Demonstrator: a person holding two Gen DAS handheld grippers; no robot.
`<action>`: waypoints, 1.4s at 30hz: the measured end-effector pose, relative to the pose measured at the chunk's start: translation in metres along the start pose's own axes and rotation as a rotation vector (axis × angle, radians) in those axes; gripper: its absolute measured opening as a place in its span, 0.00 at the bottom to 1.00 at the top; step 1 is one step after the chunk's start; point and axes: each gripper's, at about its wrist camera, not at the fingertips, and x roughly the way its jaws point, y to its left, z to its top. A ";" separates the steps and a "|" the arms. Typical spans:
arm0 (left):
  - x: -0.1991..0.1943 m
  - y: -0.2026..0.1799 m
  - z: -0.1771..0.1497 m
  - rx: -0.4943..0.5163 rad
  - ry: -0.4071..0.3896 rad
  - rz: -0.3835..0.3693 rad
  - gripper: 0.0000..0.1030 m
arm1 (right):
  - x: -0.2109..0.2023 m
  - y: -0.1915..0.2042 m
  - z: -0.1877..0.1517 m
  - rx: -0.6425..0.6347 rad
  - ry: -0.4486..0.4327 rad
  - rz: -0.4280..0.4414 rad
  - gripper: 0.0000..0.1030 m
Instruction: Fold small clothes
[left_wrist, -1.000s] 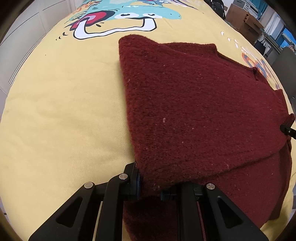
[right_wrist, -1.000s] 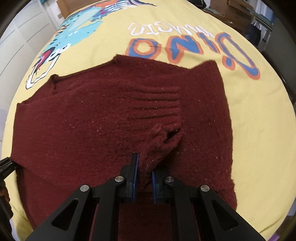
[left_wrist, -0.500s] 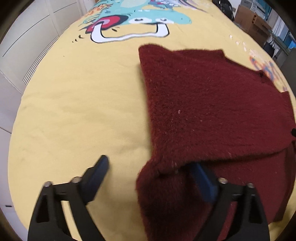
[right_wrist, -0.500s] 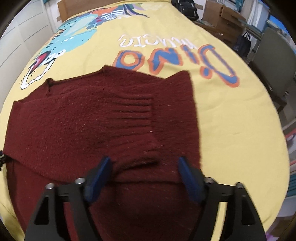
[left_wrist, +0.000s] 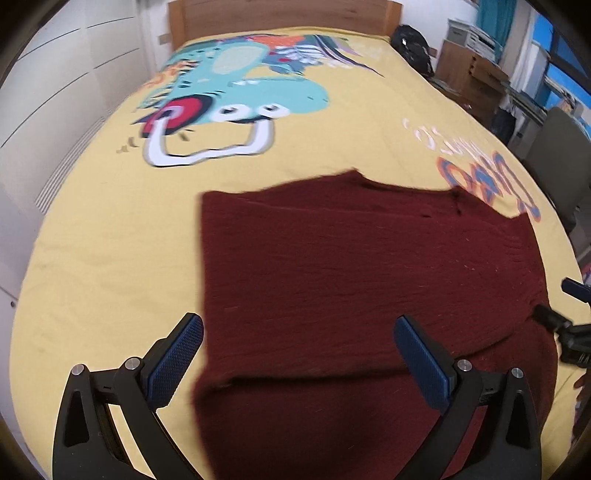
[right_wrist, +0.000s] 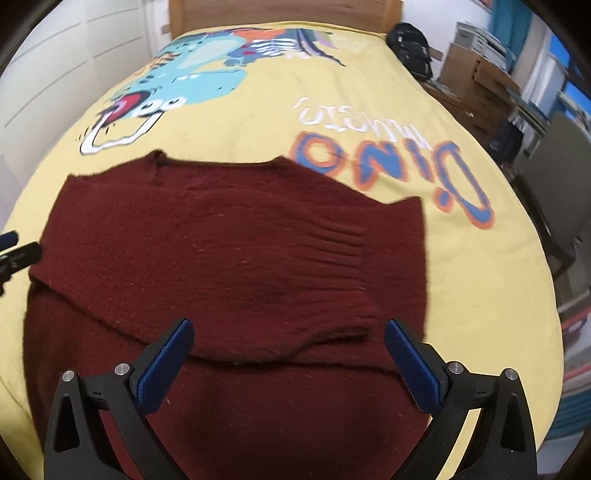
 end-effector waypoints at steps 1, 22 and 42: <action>0.010 -0.008 0.000 0.008 0.015 -0.005 0.99 | 0.005 0.007 -0.001 -0.008 -0.001 0.003 1.00; 0.075 0.027 -0.035 0.020 0.087 0.008 0.99 | 0.066 -0.058 -0.027 0.154 0.034 0.064 1.00; -0.024 0.046 -0.094 -0.041 0.143 -0.068 0.99 | -0.051 -0.085 -0.110 0.148 0.048 0.051 1.00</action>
